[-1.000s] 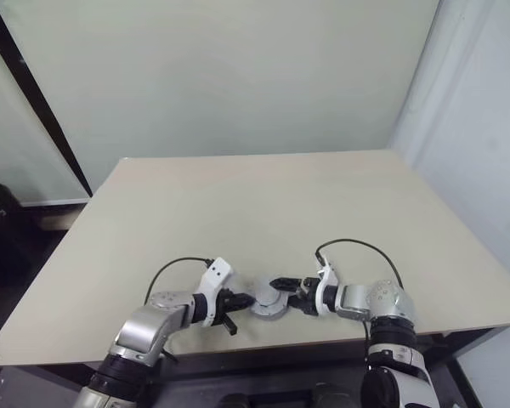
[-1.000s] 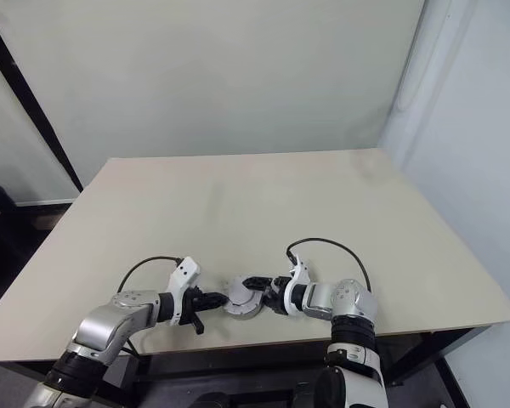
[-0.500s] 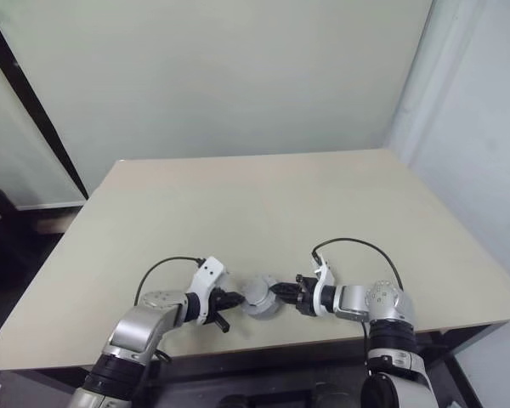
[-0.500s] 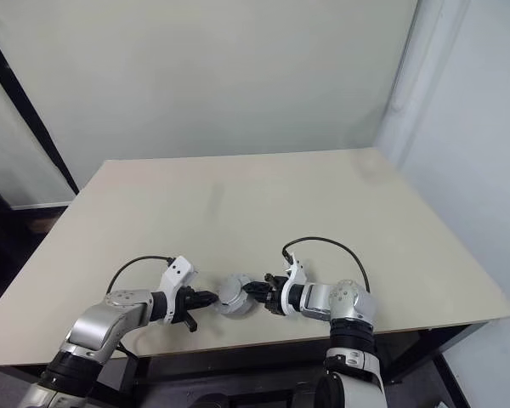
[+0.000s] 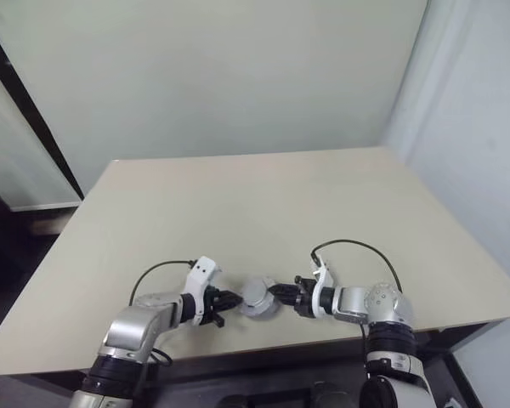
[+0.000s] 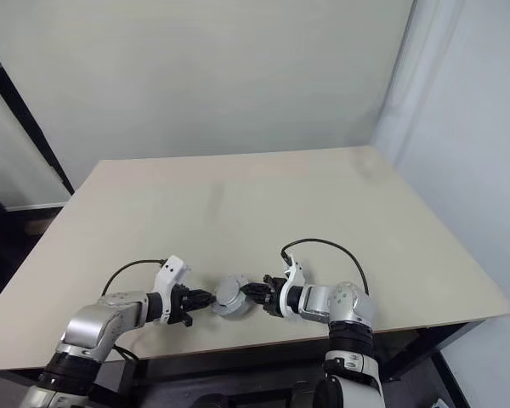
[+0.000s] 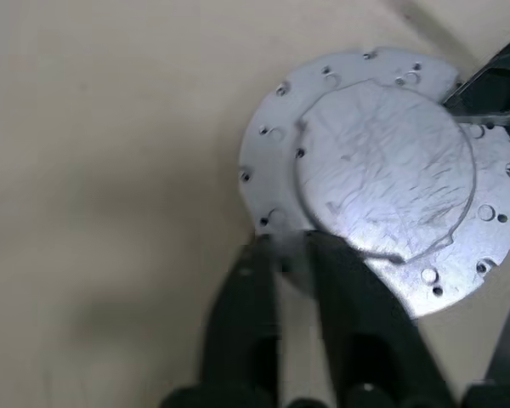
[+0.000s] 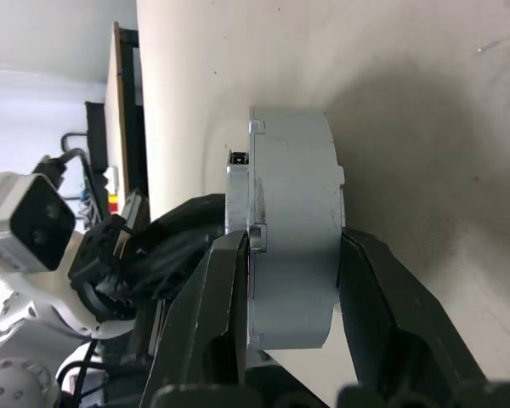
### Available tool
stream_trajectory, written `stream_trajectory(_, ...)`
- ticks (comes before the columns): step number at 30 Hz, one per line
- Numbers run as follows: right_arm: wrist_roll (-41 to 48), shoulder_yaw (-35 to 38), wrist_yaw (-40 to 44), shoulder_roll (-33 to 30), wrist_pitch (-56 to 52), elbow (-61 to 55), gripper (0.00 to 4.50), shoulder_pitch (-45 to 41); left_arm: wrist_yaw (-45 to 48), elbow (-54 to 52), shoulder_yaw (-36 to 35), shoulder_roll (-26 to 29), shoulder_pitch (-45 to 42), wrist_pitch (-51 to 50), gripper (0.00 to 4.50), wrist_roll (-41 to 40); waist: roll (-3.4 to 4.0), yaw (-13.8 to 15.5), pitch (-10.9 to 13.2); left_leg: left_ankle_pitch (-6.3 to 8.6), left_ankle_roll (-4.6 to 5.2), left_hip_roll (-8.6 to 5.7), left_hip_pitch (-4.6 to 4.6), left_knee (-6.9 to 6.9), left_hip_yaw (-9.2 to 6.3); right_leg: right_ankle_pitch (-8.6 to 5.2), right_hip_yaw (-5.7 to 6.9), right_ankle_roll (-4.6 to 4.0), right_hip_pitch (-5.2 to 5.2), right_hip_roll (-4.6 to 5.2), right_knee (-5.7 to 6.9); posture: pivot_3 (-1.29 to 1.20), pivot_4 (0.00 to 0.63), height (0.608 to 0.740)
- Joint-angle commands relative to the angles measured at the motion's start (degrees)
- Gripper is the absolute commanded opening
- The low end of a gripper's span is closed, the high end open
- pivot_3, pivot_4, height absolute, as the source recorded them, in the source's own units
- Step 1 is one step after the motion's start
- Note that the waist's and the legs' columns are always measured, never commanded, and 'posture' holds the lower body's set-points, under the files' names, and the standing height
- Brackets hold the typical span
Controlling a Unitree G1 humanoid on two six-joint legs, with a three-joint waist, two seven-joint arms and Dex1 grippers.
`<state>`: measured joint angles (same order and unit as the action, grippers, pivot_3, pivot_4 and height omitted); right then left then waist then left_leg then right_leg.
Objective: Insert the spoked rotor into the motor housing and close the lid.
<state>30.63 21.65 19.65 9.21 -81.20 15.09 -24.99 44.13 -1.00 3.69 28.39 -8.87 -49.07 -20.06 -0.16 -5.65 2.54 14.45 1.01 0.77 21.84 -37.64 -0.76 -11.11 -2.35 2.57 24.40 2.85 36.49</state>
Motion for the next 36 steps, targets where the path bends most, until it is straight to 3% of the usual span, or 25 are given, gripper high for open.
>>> stream_trajectory(1,1.85,-1.66,-0.24,1.74,-1.28,0.00,1.20,0.01,0.64,-2.55,-4.33,-1.95,-0.55,-1.49,2.27,-5.58,-0.01,-0.09,0.01,0.00,0.01,-0.01,0.06,0.05,0.00,0.00,0.01,0.00,0.04,0.00,-0.04,0.00,0.000,0.740)
stream_trajectory(7,4.30,0.99,-0.40,2.79,-1.09,0.21,1.20,0.19,-2.07,0.29,-13.90,-4.35,-0.22,-3.66,4.27,-10.39,-0.06,-0.20,0.03,-0.01,0.02,0.05,0.19,0.23,-0.03,0.03,0.07,0.01,0.09,-0.05,-0.35,0.00,0.000,0.740)
stream_trajectory(19,13.30,7.68,-0.65,5.32,-1.78,-1.77,1.19,-0.42,-5.14,1.52,-22.87,-6.68,2.41,-11.26,4.30,-20.38,-0.09,0.17,0.03,-0.01,0.02,-0.12,0.75,0.48,-0.10,0.11,0.06,0.14,0.36,0.01,-0.79,0.00,0.000,0.740)
stream_trajectory(29,21.20,8.53,-3.96,7.24,-2.17,-3.32,1.19,-1.58,-12.23,1.57,-32.76,-14.60,0.92,-16.92,4.30,-33.93,-0.10,0.15,0.02,-0.01,0.03,-0.11,0.72,0.32,-0.16,0.11,0.07,0.13,0.26,-0.03,-0.74,0.00,0.000,0.740)
stream_trajectory(36,25.97,6.97,-6.68,7.29,-2.00,-4.05,1.19,-1.81,-16.24,2.40,-31.84,-18.37,1.75,-21.35,4.30,-38.82,-0.11,0.14,0.02,-0.01,0.03,-0.15,0.71,0.24,-0.21,0.11,0.06,0.13,0.17,-0.03,-0.75,0.00,0.000,0.740)
